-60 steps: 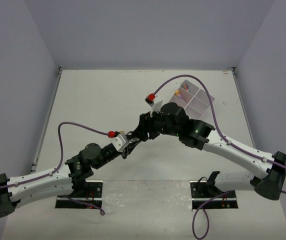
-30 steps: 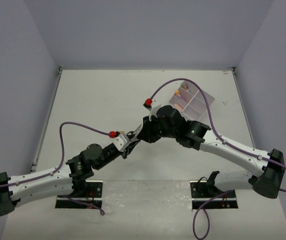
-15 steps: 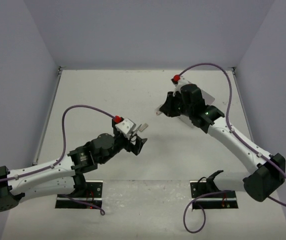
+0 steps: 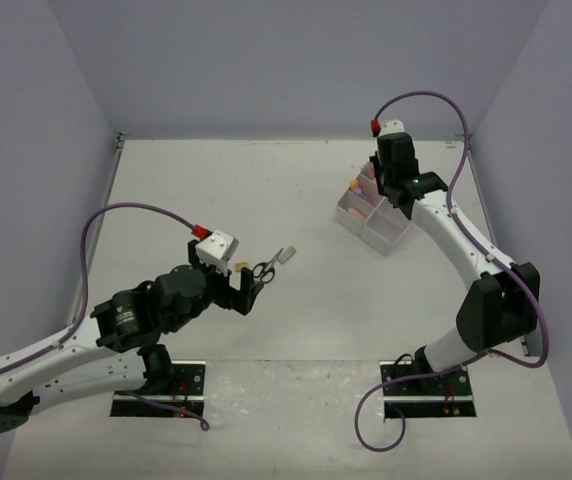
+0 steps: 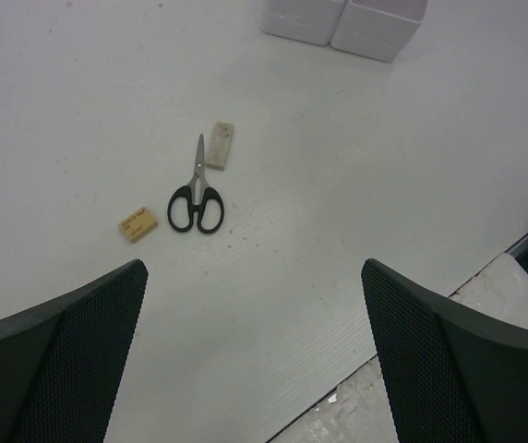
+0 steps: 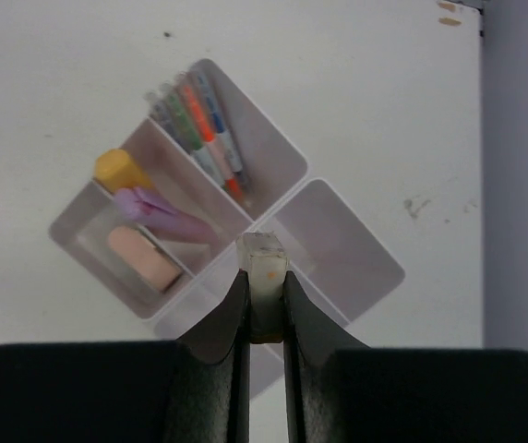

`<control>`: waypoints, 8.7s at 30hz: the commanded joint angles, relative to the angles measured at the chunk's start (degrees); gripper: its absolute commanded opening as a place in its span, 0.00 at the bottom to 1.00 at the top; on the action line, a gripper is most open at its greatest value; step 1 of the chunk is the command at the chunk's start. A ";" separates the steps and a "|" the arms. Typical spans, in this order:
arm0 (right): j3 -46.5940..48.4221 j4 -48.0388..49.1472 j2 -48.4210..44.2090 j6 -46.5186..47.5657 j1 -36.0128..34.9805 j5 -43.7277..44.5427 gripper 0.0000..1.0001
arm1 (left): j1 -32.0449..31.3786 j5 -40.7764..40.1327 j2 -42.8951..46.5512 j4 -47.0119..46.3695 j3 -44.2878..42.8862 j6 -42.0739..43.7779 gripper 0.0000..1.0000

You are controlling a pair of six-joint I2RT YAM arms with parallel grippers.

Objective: Sort the stationery into containers
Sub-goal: Place the stationery in the storage box, then pick up the stationery from the center of the board, then place the stationery in the storage box.

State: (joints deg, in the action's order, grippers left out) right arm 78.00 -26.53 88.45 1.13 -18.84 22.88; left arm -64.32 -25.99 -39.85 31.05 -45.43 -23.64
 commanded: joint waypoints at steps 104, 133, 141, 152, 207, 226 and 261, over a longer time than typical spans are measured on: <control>-17.36 16.74 -20.33 -9.44 -1.46 -34.91 0.99 | 28.20 4.28 -54.54 -7.85 -7.31 -17.14 0.79; -18.87 21.53 -21.92 -18.77 -1.37 -46.40 0.99 | 27.76 14.05 -44.93 -17.60 0.13 -6.01 0.00; -13.73 23.57 -11.27 -36.81 -7.67 -67.47 0.99 | 13.68 15.04 -22.07 -44.19 13.98 7.97 0.00; -19.13 13.98 -14.18 -36.20 -21.57 -47.49 0.99 | -0.27 10.35 -5.96 -62.77 27.49 22.82 0.00; -16.17 0.12 -17.10 -19.57 -15.05 -32.64 0.00 | -1.07 -1.10 -0.76 -41.32 19.98 8.96 1.00; 1.70 -7.39 1.50 8.40 -5.08 4.90 0.00 | -1.07 -5.99 4.60 4.22 1.23 -3.90 1.00; 0.75 -9.96 9.62 4.07 0.18 8.66 0.47 | -1.07 -4.52 5.58 3.01 2.67 -3.53 1.00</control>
State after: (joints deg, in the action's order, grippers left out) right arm 75.52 -33.96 98.74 7.58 -18.68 31.84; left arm -65.49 -31.41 -34.05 34.48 -43.22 -28.89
